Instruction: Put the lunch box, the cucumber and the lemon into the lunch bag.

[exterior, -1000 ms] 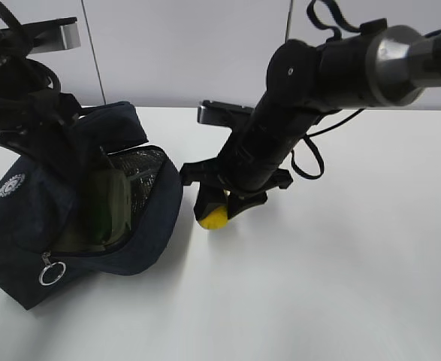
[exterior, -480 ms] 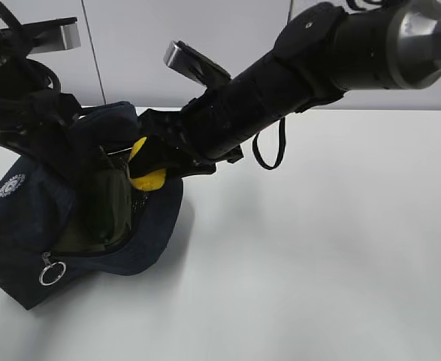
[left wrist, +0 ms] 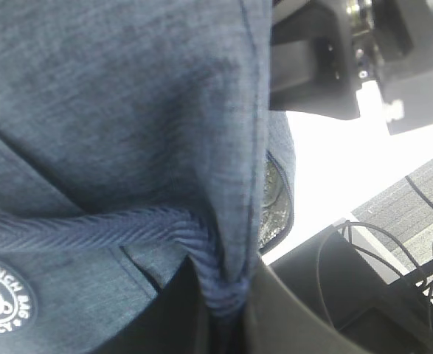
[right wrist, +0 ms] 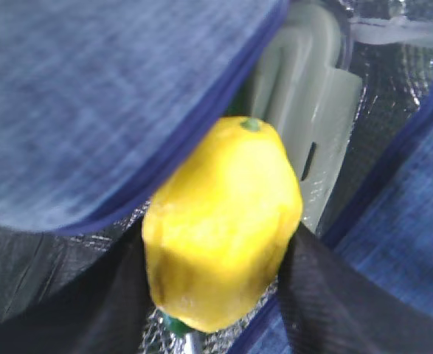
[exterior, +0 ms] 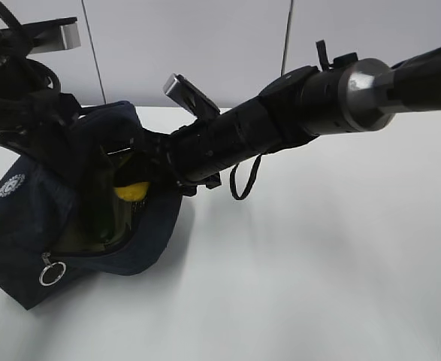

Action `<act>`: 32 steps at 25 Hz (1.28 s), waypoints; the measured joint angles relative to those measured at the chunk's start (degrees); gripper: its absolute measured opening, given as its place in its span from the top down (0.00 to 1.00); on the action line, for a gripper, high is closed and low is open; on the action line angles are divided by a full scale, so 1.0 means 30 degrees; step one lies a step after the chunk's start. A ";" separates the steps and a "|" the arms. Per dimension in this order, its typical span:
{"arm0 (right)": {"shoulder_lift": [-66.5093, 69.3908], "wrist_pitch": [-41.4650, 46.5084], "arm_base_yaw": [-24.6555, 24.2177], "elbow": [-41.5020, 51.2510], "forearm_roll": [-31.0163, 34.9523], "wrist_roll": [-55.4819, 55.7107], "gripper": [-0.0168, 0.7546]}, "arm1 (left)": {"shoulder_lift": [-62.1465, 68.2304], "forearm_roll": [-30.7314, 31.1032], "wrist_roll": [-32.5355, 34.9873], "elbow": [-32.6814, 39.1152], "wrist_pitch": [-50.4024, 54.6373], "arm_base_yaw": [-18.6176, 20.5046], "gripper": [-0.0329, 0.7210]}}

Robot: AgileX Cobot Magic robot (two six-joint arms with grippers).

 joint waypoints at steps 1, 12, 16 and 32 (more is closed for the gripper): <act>-0.0004 -0.0008 0.0000 0.0000 0.0043 -0.0203 0.42 | 0.0000 0.0000 0.0000 0.0000 0.0000 0.0000 0.96; -0.0004 0.0036 -0.0089 0.0000 0.0204 -0.0659 0.38 | 0.0000 0.0000 0.0040 0.0000 0.0000 0.0000 0.96; -0.0004 0.0588 -0.0493 0.0000 -0.0456 -0.0549 0.38 | 0.0000 0.0000 0.0040 0.0000 0.0000 0.0000 0.96; -0.0294 0.1951 -0.2206 0.0000 -0.5129 0.2111 0.38 | 0.0000 0.0000 0.0040 0.0000 0.0000 0.0000 0.96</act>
